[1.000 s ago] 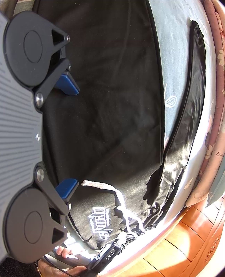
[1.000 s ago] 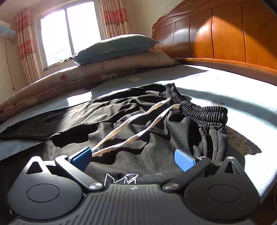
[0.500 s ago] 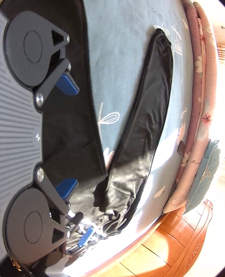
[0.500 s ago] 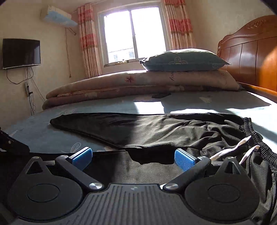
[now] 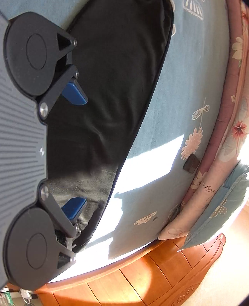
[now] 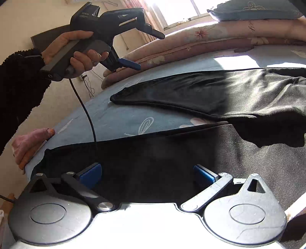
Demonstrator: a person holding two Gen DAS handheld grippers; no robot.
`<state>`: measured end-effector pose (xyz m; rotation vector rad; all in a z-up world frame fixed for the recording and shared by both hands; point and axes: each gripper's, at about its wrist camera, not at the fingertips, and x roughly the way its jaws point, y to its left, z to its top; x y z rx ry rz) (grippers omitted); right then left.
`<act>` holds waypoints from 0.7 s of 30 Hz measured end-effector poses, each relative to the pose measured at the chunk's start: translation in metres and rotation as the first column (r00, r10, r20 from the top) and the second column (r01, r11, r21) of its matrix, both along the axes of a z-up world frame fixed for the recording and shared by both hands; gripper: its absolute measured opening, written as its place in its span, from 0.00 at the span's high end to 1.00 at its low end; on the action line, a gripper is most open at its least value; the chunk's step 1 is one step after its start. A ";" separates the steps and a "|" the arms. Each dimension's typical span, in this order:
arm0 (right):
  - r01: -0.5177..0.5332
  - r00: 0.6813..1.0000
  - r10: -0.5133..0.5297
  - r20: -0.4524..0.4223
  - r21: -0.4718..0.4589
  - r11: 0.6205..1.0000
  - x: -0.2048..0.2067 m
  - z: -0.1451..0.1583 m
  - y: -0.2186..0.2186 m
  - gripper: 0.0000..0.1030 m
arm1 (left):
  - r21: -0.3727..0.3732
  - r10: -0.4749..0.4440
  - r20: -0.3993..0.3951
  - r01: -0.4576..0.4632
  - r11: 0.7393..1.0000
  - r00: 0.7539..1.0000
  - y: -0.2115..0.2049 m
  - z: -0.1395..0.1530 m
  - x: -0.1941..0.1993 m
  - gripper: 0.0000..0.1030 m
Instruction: Fold clothes
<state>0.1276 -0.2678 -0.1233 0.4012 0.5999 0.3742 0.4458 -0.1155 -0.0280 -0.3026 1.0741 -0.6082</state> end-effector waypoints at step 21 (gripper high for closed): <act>0.018 1.000 -0.016 0.012 -0.095 0.995 0.004 -0.002 0.003 0.00 | -0.065 -0.016 -0.008 0.015 0.998 1.000 -0.031 -0.055 0.045 0.01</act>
